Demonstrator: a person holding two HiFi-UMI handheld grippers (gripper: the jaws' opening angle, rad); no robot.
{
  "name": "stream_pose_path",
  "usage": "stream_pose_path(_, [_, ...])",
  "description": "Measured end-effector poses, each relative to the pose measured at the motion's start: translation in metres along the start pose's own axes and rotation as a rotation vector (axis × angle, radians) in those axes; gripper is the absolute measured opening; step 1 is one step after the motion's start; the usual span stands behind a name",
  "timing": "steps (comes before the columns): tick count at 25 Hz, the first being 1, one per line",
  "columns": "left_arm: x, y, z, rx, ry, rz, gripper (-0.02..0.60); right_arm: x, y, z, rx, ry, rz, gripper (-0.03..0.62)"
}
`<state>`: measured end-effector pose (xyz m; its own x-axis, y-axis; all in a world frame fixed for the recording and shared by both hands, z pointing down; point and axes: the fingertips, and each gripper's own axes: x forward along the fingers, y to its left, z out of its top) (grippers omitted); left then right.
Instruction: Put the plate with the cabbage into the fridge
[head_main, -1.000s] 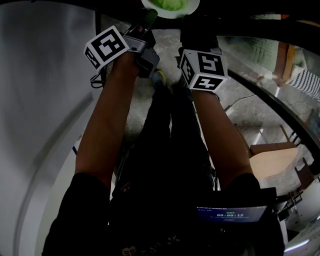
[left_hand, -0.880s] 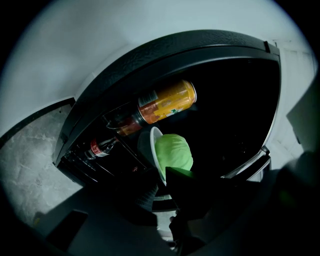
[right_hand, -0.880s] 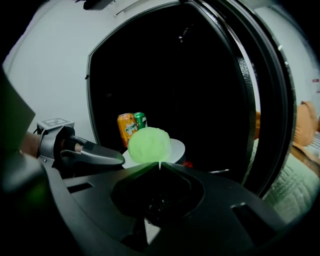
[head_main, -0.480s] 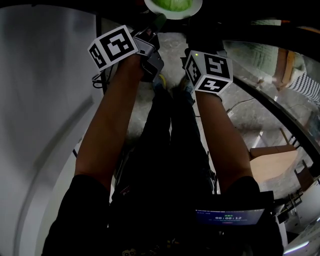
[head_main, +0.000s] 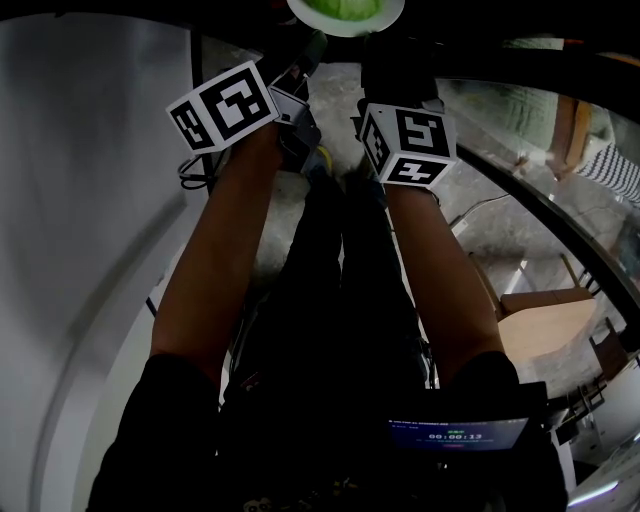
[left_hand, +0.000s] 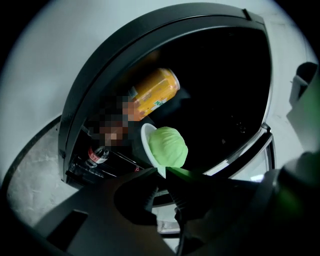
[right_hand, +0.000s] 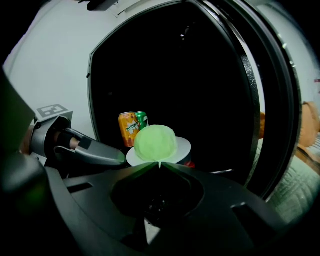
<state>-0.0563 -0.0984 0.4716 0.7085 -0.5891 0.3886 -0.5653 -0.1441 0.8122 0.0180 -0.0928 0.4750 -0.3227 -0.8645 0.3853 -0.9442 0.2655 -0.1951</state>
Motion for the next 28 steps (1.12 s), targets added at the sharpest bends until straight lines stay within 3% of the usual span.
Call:
stream_pose_path(5, [-0.005,-0.001,0.001,0.068,-0.001,0.022,0.034,0.005,-0.006,0.002,0.005,0.003,-0.008,0.021])
stream_pose_path(23, [-0.008,-0.006,-0.001,0.085,0.006,0.021,0.034,0.021,-0.016,0.017,-0.006,-0.014,-0.011,0.021])
stream_pose_path(28, [-0.012,-0.017,0.015,0.216,-0.046,0.014,0.034,0.01,-0.015,0.027,-0.021,-0.047,0.006,0.021])
